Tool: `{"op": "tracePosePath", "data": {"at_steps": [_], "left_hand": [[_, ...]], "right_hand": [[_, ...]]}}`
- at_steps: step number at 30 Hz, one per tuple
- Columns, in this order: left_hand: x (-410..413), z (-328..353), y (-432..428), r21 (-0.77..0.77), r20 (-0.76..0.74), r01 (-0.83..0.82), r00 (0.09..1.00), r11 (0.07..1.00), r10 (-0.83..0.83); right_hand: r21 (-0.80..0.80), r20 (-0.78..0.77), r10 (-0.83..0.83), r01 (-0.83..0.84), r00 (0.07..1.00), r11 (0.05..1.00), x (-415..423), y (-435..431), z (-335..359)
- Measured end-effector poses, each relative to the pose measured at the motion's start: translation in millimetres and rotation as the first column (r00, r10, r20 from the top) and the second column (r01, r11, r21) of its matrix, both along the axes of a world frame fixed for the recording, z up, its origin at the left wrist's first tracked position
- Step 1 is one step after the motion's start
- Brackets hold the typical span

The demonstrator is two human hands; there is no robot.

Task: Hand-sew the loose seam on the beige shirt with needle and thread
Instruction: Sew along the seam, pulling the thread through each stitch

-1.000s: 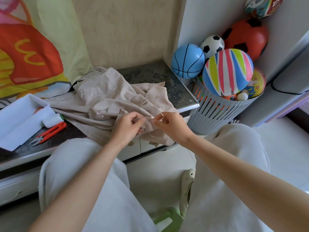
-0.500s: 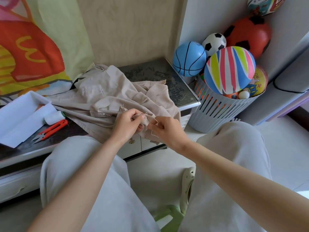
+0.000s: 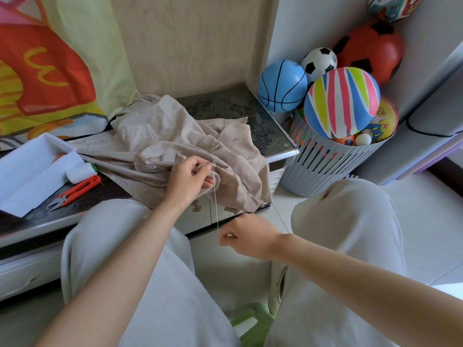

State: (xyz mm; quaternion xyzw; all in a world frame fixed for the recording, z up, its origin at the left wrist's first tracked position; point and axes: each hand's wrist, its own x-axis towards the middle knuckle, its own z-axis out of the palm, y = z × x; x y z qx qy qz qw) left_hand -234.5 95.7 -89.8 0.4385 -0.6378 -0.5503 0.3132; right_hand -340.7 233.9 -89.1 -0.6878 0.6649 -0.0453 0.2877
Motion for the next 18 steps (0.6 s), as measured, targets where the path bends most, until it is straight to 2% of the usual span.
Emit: {"op": "tracePosePath", "data": {"at_steps": [3,6,10,13,15,18], "left_hand": [[0,2,2,-0.002,-0.015,-0.014,1.000,1.000,0.014],[0,4,3,0.003,-0.016,-0.011,1.000,1.000,0.011],[2,5,4,-0.005,-0.001,0.013,1.000,1.000,-0.013],[2,7,6,-0.025,0.012,0.053,0.999,0.998,-0.052],[2,10,9,-0.004,-0.003,0.069,0.998,0.998,-0.069],[1,12,12,0.051,-0.031,0.094,0.995,0.994,-0.093]], "right_hand": [[0.112,-0.084,0.027,-0.018,0.996,0.994,-6,2,-5],[0.078,-0.068,-0.059,0.064,0.996,0.995,-15,-1,-7],[-0.140,0.143,-0.247,0.267,0.958,0.953,-18,-14,8],[-0.209,0.360,-0.362,0.452,0.860,0.867,-16,-29,18],[-0.202,0.402,-0.414,0.520,0.817,0.830,-15,-36,21],[-0.195,0.420,-0.426,0.538,0.801,0.820,-11,-47,20]]}}
